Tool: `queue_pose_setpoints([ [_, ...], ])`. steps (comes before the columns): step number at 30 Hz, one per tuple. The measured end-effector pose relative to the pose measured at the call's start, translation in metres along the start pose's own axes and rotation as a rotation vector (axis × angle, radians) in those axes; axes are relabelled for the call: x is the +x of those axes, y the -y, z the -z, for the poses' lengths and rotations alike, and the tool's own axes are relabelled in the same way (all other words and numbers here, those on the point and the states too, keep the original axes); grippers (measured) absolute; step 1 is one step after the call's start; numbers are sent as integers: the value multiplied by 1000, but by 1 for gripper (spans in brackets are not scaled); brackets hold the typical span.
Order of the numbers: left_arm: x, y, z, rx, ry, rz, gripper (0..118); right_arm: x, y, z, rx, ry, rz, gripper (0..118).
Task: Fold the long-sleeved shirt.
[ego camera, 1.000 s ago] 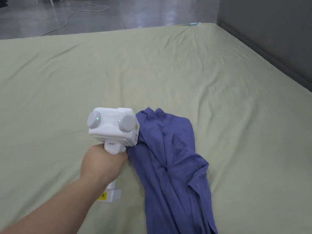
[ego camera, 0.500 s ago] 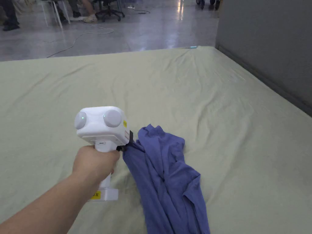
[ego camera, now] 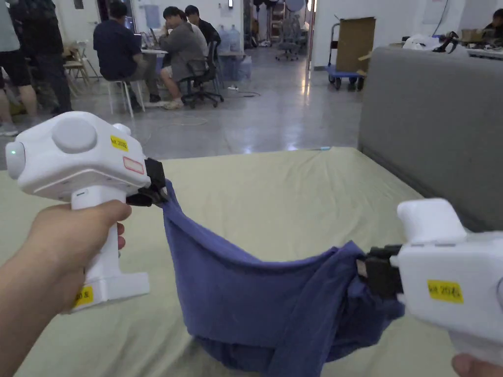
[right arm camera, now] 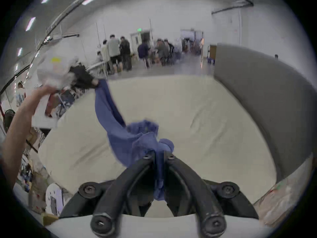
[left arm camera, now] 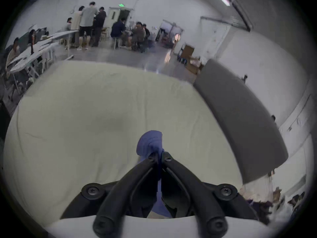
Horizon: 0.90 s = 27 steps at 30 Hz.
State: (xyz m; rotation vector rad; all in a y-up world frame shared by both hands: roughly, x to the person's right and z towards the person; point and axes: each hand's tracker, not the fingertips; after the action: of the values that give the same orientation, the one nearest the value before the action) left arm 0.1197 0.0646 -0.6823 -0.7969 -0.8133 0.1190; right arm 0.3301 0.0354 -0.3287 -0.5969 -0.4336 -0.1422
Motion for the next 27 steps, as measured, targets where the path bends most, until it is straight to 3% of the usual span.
queue_pose_setpoints([
  [3,0,-48,-40,94,-5,-39,0,7,-77,-2,61,0,-22,4],
  [6,-3,-97,-71,183,-4,-139,0,5,-156,-1,111,27,-100,4],
  [10,4,-164,-105,325,-69,-164,0,-1,-260,6,162,48,-179,4],
  [15,18,-230,-126,439,-70,-150,0,-19,-353,30,178,92,-209,4],
  [18,28,-252,-127,491,-78,-114,0,-31,-383,46,207,169,-259,4],
  [21,31,-268,-120,500,-115,-83,0,-34,-403,62,197,169,-219,4],
  [27,-2,-278,-69,457,-145,-67,0,-36,-392,121,140,189,-241,4],
])
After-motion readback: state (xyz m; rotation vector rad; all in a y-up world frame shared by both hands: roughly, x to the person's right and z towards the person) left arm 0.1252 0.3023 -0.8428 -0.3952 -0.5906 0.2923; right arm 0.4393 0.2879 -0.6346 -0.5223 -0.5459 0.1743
